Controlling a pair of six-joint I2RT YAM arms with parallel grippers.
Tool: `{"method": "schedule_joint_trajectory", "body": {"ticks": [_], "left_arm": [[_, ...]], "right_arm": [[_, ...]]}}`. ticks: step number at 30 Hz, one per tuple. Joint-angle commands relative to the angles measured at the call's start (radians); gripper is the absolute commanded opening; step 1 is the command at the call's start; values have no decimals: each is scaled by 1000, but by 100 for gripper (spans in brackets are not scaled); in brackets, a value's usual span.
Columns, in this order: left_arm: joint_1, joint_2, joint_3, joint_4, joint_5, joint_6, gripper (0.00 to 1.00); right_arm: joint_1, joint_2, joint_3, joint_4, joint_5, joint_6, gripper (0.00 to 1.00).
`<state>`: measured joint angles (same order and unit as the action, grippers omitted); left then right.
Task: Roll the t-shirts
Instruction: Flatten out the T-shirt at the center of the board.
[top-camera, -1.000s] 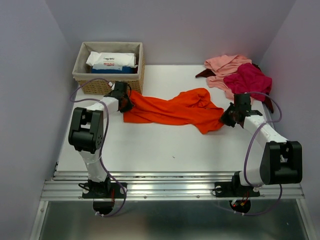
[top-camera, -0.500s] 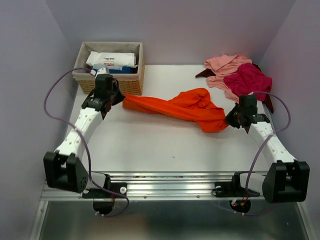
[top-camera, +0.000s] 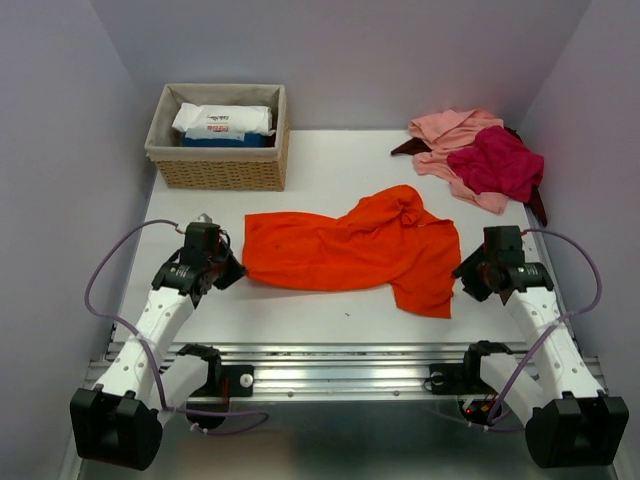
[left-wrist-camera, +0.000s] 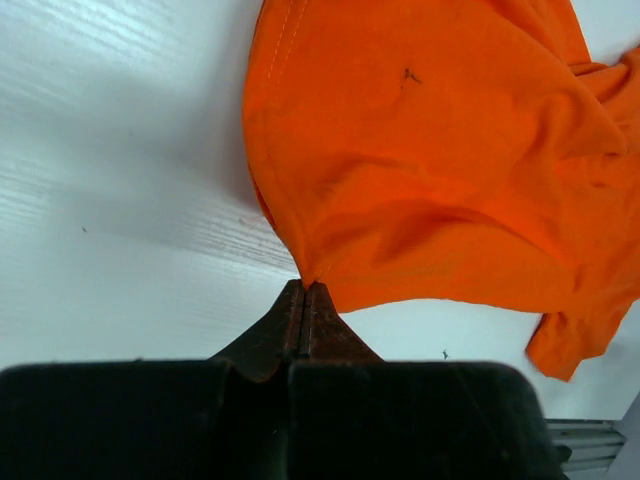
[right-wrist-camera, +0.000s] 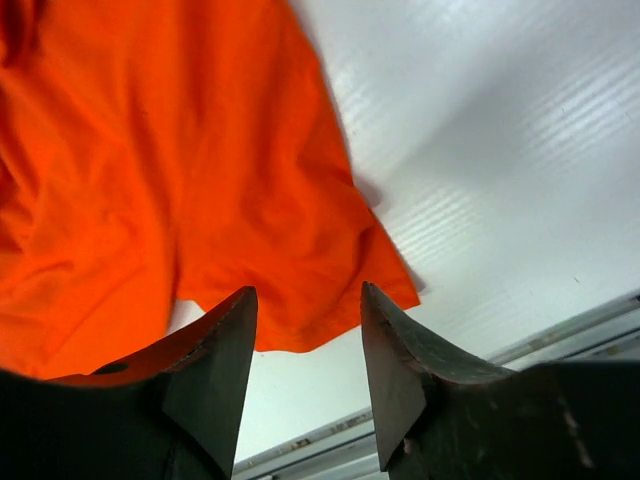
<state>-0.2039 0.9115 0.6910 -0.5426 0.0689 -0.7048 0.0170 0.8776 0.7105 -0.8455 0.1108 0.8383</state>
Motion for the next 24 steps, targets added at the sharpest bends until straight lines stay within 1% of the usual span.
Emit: {"method": "schedule_joint_trajectory", "body": {"ticks": [1,3,5,9,10,13,14,15,17,20,24], "left_arm": [[-5,-37,-30,7,16,-61,0],[-6,-17,-27,21,25,-55,0],[-5,-8,-16,18,14,-53,0],[-5,-7,13,15,-40,-45,0],[-5,-3,19,13,-44,-45,0],[-5,4,33,16,-49,-45,0],[-5,4,35,18,-49,-45,0],[-5,6,38,21,-52,-45,0],[-5,6,39,21,-58,-47,0],[-5,3,39,18,-58,-47,0],[-5,3,38,18,-58,-47,0]], "right_arm": [[-3,-25,-28,-66,-16,61,53],[-3,-17,-31,-60,-22,48,52],[-3,0,-29,-53,-52,16,44],[-3,11,-81,-32,-94,-4,43],[-3,11,-92,-30,-100,-4,44],[-3,21,-126,-27,-149,-2,52],[-3,26,-131,-27,-163,-1,58],[-3,24,-137,-26,-166,2,62],[-3,26,-154,-27,-165,5,66],[-3,35,-195,6,-180,16,67],[-3,66,-262,103,-198,38,65]]}}
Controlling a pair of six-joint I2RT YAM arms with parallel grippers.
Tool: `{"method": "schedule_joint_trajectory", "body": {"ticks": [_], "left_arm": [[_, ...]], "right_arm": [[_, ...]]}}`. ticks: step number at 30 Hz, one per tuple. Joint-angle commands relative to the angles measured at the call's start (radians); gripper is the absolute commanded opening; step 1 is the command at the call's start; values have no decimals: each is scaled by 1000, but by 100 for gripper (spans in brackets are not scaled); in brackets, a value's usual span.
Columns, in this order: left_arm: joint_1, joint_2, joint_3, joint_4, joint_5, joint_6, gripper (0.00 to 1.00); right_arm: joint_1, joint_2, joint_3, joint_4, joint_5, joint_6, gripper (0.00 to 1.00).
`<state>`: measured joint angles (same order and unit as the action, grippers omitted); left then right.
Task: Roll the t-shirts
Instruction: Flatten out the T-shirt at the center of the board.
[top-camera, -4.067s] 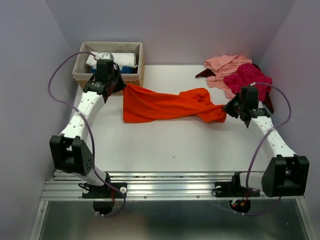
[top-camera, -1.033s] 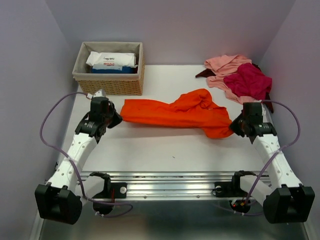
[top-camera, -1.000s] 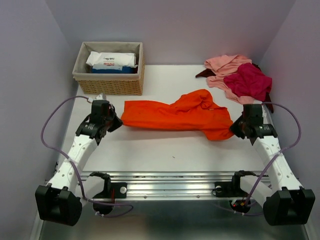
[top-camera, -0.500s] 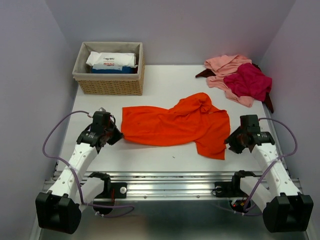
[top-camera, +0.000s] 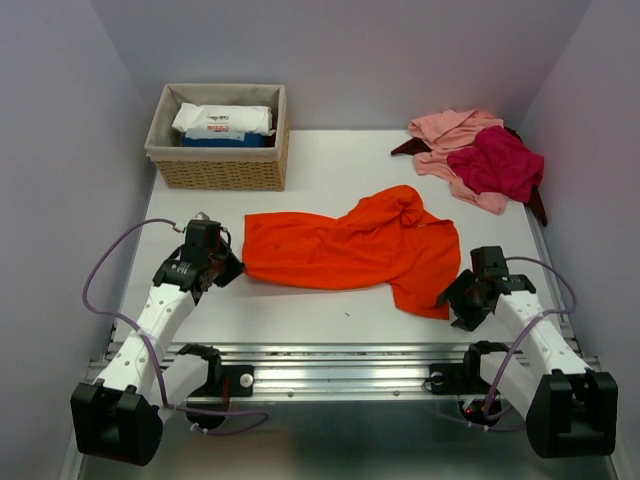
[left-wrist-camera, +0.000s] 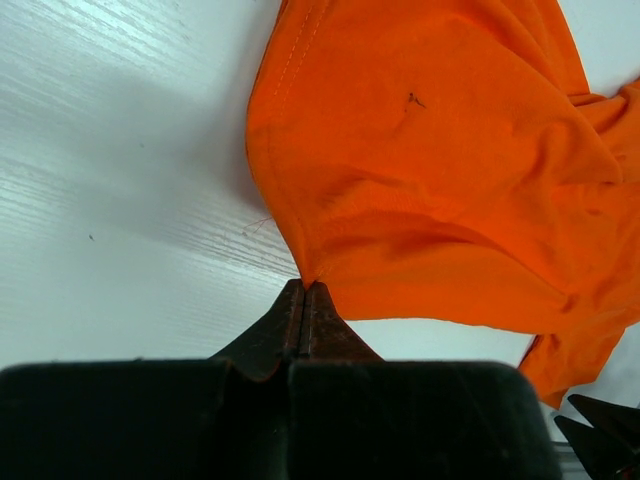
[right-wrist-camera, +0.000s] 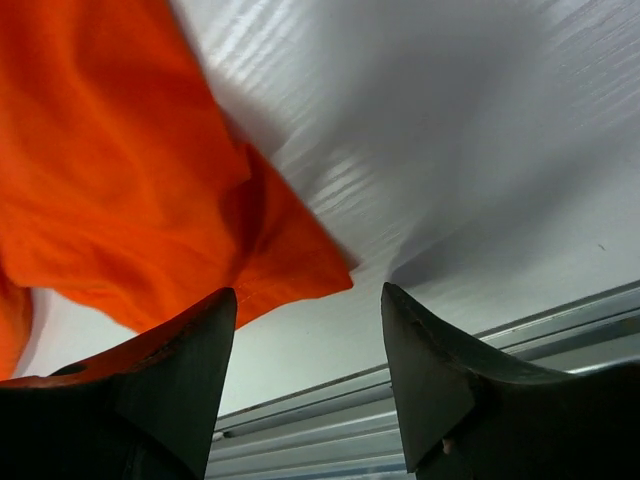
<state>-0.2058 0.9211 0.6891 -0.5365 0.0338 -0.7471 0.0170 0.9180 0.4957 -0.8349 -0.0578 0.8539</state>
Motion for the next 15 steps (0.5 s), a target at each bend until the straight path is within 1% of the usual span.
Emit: {"method": "schedule_joint_trajectory", "body": {"ticks": [1,6,7,9,10,11,13,14,15], "left_arm": [[-3,-7,40,12,-23,-5,0],[-3,1,50,15,-23,-5,0],[-3,2,52,17,-55,-5,0],[-3,7,55,20,-55,-5,0],[-3,10,56,23,-57,-3,0],[-3,13,56,24,-55,-5,0],[-3,18,59,27,-58,-5,0],[-3,21,61,29,-58,-6,0],[-3,22,64,30,-60,-6,0]], "right_arm": [[-3,31,-57,121,-16,28,64],[-3,58,-98,212,-17,36,60],[-3,62,-101,226,-16,37,59],[-3,84,-105,253,-16,40,52],[-3,96,-106,281,-16,40,43],[-3,102,-103,293,-10,40,39],[-3,111,-92,333,3,27,25],[-3,120,-66,342,24,24,12],[-3,125,-46,349,36,19,5]]}}
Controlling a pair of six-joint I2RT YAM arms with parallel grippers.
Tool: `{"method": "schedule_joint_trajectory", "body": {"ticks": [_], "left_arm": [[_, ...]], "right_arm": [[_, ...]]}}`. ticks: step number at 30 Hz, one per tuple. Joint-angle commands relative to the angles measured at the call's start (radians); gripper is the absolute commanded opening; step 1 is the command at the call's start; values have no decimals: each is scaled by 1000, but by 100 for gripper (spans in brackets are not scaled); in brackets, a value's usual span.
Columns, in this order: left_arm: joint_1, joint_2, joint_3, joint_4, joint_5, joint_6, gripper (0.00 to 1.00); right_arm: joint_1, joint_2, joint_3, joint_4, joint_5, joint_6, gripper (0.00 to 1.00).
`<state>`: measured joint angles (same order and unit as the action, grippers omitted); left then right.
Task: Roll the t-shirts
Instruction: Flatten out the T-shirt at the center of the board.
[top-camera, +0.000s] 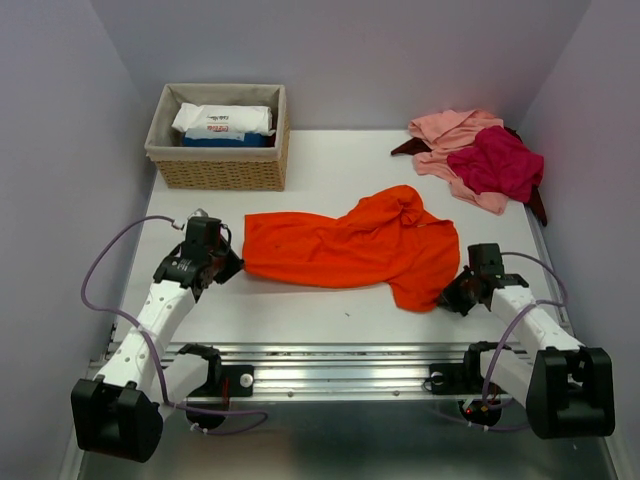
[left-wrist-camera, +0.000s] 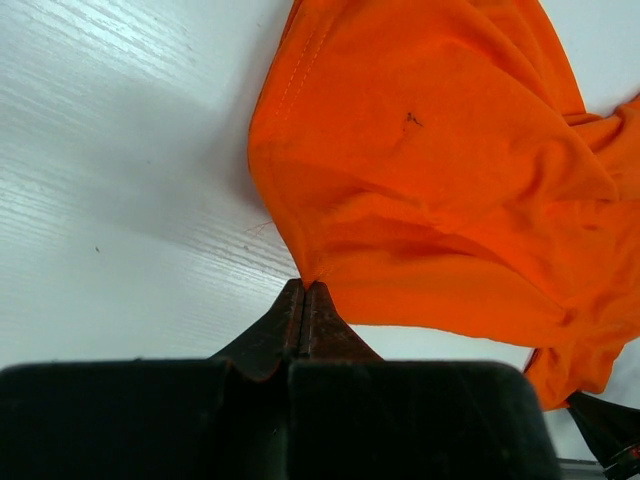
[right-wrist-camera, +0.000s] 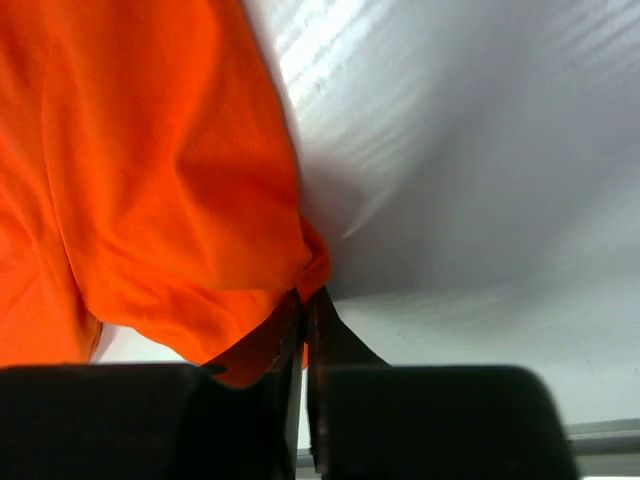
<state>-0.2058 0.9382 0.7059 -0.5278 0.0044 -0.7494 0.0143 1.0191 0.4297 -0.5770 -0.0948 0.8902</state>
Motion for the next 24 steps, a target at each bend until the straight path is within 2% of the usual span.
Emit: {"method": "schedule_joint_trajectory", "body": {"ticks": [1,5,6,8,10,14,15,16,19,24], "left_arm": [[-3,8,52,22,-30,-2,0],[-3,30,128,14,-49,13,0],[-3,30,151,14,-49,21,0],[-3,51,208,5,-73,42,0],[-3,88,362,0,-89,73,0],[-1,160,564,-23,-119,120,0],[-1,186,666,-35,-136,143,0],[-1,198,720,-40,-142,157,0],[3,226,913,-49,-155,205,0],[6,232,1134,-17,-159,260,0]], "right_arm": [[0,29,43,95,89,-26,1],[0,23,235,94,170,-82,1],[0,18,236,95,179,-94,1],[0,10,374,88,202,-135,1],[0,28,545,65,268,-177,1],[0,77,837,60,346,-255,1],[0,87,894,60,380,-266,1],[0,96,1002,62,394,-289,1],[0,122,1185,66,420,-322,1],[0,125,1342,72,374,-341,1]]}}
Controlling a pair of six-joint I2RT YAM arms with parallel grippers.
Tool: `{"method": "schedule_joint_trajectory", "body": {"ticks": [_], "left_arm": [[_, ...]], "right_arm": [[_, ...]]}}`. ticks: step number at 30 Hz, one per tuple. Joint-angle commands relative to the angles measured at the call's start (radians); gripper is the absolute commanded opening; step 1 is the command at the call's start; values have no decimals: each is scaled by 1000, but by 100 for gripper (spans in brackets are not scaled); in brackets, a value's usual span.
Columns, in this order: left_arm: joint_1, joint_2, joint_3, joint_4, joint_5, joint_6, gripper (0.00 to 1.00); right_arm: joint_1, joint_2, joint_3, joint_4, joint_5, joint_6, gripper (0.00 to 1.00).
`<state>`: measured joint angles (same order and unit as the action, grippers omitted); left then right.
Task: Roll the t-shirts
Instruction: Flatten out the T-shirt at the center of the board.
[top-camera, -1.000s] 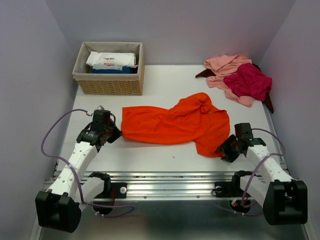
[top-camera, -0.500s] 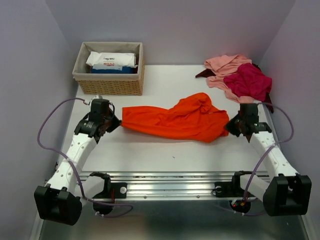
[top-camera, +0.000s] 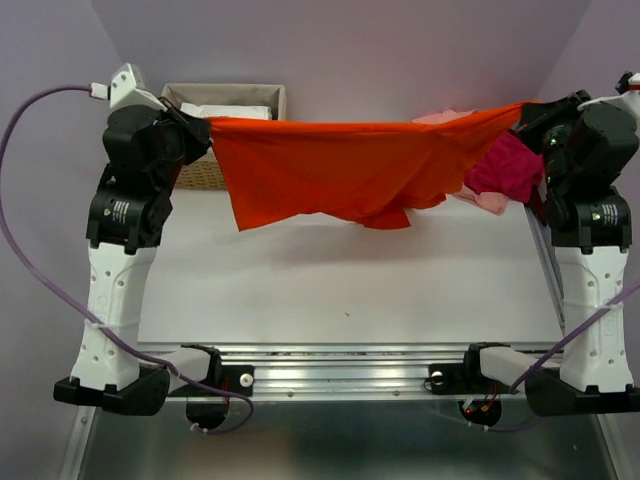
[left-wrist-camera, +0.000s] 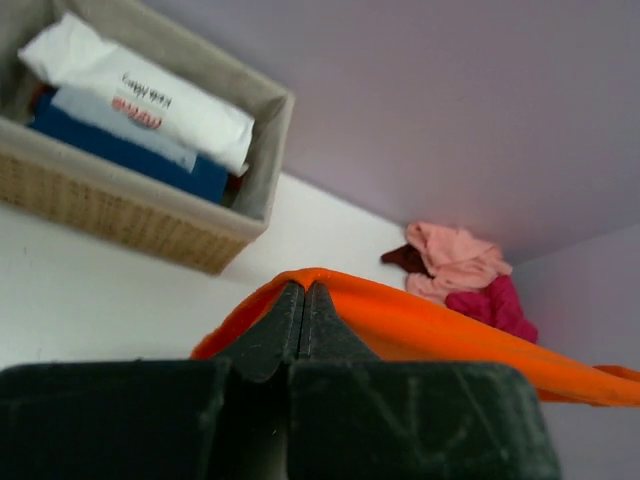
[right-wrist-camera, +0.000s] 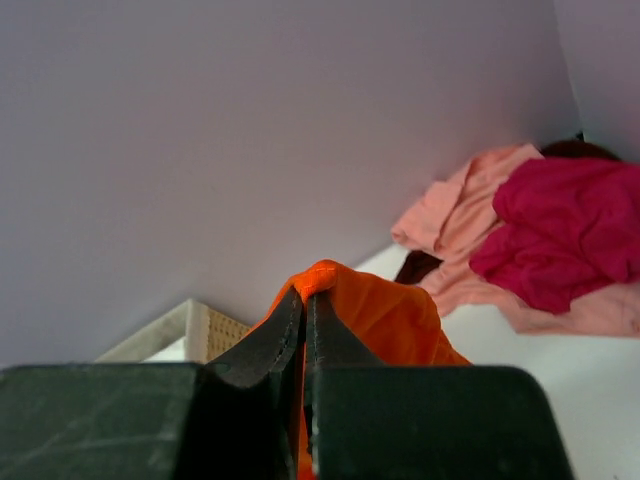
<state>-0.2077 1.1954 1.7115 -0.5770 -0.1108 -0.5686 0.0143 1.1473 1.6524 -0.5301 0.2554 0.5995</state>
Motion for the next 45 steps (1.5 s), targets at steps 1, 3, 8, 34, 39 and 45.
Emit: {"method": "schedule_joint_trajectory", "body": {"ticks": [1,3,8,34,39,45], "left_arm": [[8,-26,149,38,-43,81,0],[8,-37,193,58,-30,91,0],[8,-68,287,51,-44,114,0],[8,-39,-33,132,-59,115,0],[10,0,-137,172,-33,104,0],[22,53,-77,175,-4,119,0]], "right_arm": [[0,-6,136,27,13,-52,1],[0,-15,170,27,-11,-55,1],[0,-72,213,24,-60,-67,1],[0,109,41,85,-93,-107,1],[0,219,-37,90,-142,-99,1],[0,223,-8,102,-151,-90,1]]}}
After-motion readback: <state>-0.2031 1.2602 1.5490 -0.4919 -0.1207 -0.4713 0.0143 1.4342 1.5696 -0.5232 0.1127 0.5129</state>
